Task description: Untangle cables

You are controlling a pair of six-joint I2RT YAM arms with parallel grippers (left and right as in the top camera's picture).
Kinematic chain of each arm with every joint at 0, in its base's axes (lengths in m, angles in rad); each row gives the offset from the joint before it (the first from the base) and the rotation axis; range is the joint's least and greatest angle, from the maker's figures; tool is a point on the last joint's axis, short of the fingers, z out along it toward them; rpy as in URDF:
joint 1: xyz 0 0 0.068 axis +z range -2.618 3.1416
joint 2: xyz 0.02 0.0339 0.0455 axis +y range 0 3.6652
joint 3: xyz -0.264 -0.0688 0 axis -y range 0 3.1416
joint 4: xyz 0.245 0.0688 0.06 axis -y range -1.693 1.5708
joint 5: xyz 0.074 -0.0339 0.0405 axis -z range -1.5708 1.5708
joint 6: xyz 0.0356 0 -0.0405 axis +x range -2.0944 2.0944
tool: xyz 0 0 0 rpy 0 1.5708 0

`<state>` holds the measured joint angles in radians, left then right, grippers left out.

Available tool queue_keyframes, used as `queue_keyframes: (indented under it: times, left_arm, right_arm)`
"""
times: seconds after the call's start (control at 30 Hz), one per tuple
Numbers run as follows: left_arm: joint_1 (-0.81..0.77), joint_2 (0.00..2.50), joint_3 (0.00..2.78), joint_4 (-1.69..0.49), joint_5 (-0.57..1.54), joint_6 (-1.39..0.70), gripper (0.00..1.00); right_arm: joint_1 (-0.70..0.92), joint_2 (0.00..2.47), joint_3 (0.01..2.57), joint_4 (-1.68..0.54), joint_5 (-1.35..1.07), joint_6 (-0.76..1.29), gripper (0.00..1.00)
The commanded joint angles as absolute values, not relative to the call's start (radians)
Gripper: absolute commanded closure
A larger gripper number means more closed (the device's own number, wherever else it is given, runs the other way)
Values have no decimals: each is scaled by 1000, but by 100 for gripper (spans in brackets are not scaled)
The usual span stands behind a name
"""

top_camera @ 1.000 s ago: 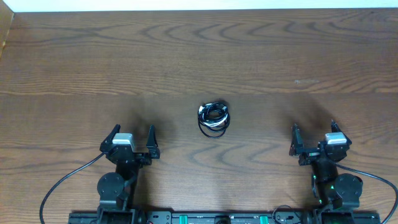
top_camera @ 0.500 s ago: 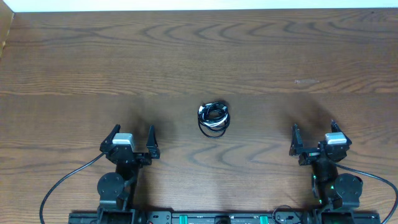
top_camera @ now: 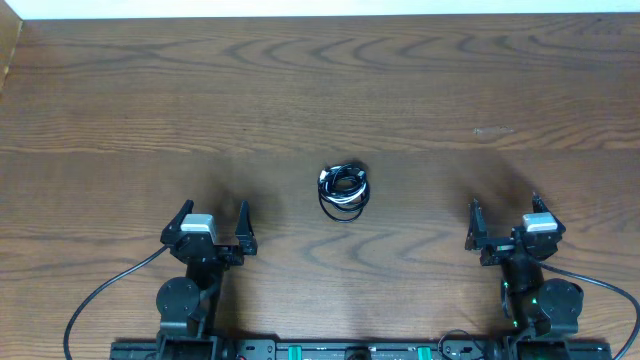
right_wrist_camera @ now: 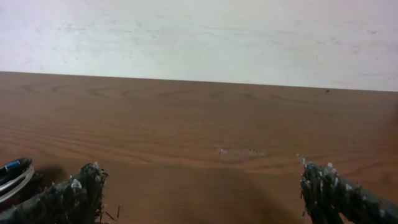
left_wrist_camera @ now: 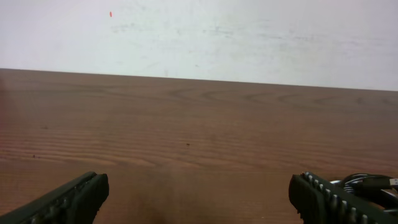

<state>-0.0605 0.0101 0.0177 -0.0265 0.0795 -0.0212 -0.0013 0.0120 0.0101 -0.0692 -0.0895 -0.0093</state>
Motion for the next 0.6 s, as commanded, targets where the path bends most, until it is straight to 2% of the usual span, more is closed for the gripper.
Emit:
queue_keyframes:
  times: [0.0, 0.43, 0.57]
  left_arm:
    - [-56, 4, 4, -67, 89, -4, 2]
    - [-56, 4, 4, -66, 72, -2, 2]
    - [-58, 7, 5, -51, 244, -265, 2]
  right_arm:
    - [8, 13, 6, -70, -83, -20, 1]
    - [8, 13, 6, -70, -83, -20, 1]
    - [8, 13, 6, -70, -83, -20, 1]
